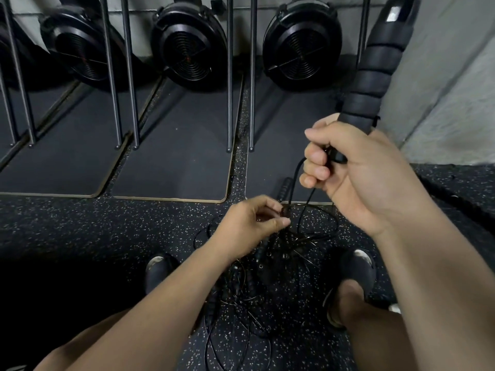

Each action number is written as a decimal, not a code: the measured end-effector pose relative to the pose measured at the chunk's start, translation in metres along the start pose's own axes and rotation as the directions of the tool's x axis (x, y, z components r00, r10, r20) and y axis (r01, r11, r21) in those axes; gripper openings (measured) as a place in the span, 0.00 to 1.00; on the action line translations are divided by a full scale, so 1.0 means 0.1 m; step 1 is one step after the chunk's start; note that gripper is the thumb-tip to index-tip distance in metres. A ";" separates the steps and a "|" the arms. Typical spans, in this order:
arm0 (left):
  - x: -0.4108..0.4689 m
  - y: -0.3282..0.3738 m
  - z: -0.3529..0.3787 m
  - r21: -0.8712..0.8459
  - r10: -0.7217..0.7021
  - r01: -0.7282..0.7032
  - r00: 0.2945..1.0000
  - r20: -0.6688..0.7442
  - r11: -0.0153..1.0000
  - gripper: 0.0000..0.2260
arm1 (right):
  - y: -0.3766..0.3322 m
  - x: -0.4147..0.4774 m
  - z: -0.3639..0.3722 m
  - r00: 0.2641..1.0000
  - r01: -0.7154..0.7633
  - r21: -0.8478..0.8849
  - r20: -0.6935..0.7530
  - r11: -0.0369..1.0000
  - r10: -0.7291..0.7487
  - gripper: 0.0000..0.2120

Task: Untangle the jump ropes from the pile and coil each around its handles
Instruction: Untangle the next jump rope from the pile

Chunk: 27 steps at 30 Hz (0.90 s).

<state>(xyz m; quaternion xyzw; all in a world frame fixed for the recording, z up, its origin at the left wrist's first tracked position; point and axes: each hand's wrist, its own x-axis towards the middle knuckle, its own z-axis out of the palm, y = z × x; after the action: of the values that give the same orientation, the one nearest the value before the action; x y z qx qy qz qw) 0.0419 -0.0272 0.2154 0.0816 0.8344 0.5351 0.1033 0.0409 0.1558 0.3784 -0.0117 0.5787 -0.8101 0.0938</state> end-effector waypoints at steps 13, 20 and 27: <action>-0.05 0.09 -0.02 0.328 0.172 -0.142 0.983 -0.064 0.934 0.07 | 0.01 0.14 -0.21 0.973 0.019 -0.037 -0.231 0.999 -0.027 0.14; -0.08 0.29 -0.19 0.124 0.125 -0.110 0.985 -0.120 0.986 0.04 | 0.19 0.24 -0.39 0.971 -0.006 0.017 -0.238 1.000 0.010 0.06; -0.19 0.43 -0.29 0.274 0.312 -0.232 0.903 -0.295 0.933 0.05 | 0.40 0.31 -0.41 0.963 -0.137 -0.054 -0.242 0.989 0.120 0.04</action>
<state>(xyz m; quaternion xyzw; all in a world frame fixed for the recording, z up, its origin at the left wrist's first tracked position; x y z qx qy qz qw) 0.0541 -0.0396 0.2677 0.1177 0.8768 0.4488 -0.1259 0.0110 0.1761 0.3241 0.1199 0.6136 -0.7768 0.0757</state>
